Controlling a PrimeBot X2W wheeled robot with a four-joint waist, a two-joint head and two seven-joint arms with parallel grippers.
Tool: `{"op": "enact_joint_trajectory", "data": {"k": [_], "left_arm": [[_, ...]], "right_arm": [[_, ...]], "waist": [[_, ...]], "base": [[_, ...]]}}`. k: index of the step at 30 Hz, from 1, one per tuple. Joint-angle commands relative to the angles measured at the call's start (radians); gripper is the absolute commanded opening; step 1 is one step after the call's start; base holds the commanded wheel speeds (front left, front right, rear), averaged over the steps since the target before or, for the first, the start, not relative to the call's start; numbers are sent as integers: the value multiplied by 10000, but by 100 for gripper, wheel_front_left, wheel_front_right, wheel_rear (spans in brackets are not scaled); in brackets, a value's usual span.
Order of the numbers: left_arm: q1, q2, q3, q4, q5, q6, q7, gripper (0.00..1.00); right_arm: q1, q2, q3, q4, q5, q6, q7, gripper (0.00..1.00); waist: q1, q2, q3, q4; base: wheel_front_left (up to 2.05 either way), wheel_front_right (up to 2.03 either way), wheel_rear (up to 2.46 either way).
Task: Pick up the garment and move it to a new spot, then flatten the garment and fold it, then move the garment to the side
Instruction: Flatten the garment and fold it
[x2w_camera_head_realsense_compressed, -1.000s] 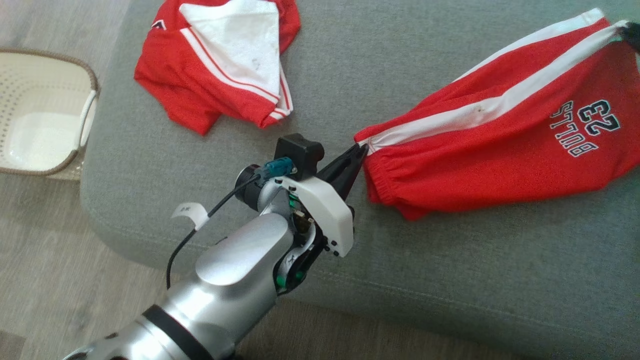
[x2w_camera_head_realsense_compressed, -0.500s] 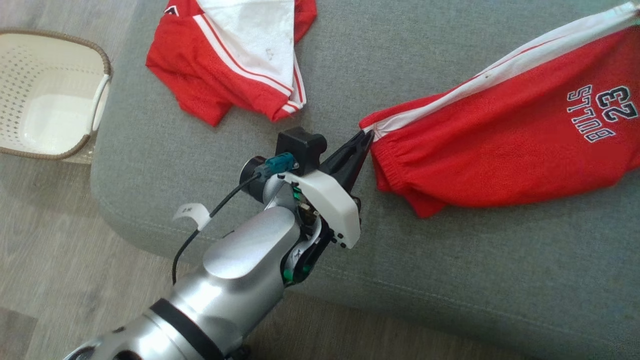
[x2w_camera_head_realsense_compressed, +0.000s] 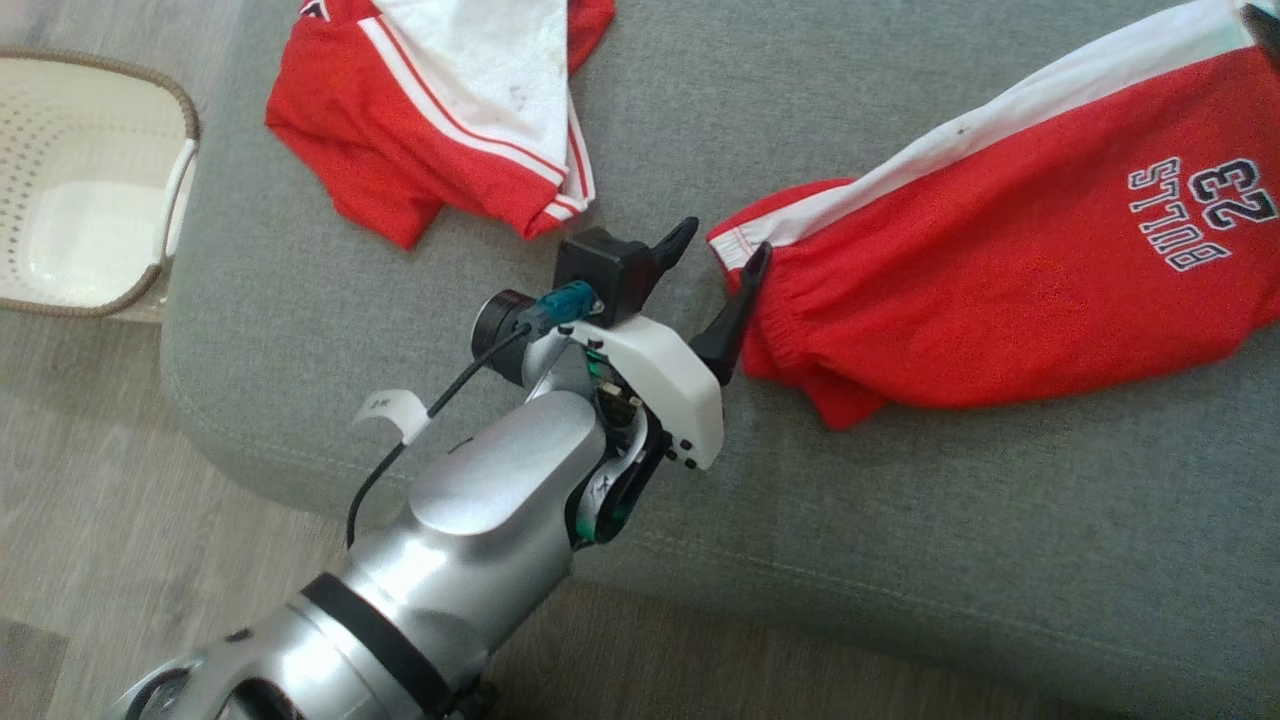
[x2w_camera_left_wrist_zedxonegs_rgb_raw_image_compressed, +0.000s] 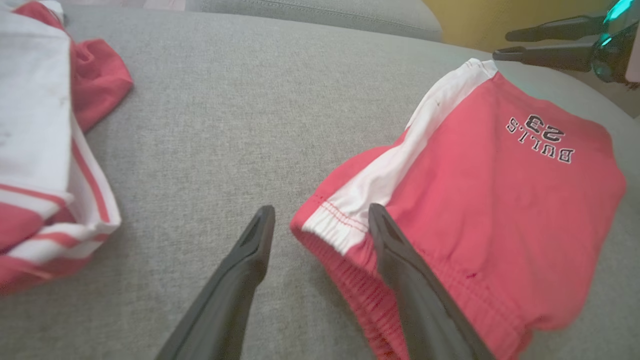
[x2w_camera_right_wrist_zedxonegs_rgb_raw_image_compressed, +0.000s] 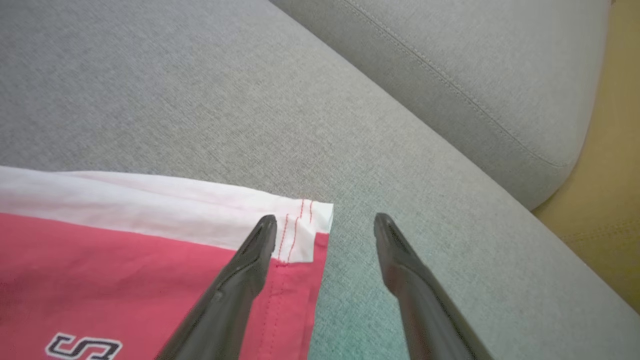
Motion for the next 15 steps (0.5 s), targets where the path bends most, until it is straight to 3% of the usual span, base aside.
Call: {"op": "enact_joint_trajectory", "data": {"k": [1,8,15], "left_arm": [[-266,97,340,-223,-105,83,-153,100],[87,181,1052,-259,185,441,-201,100],[1274,1039,2696,-1402,1667,1176,-206,100]], "right_arm": [[-2,-51,-42,81,-38,-6,-298,100],[508,347,-531,832,469,-6,-1557,100],[1365,945,-1052,985,545,-6,-2840,100]], "waist": [[0,0,-107,-86],[0,0,-740,-429],[0,0,-1881,-986]], "base": [[0,0,0],[0,0,0],[0,0,0]]}}
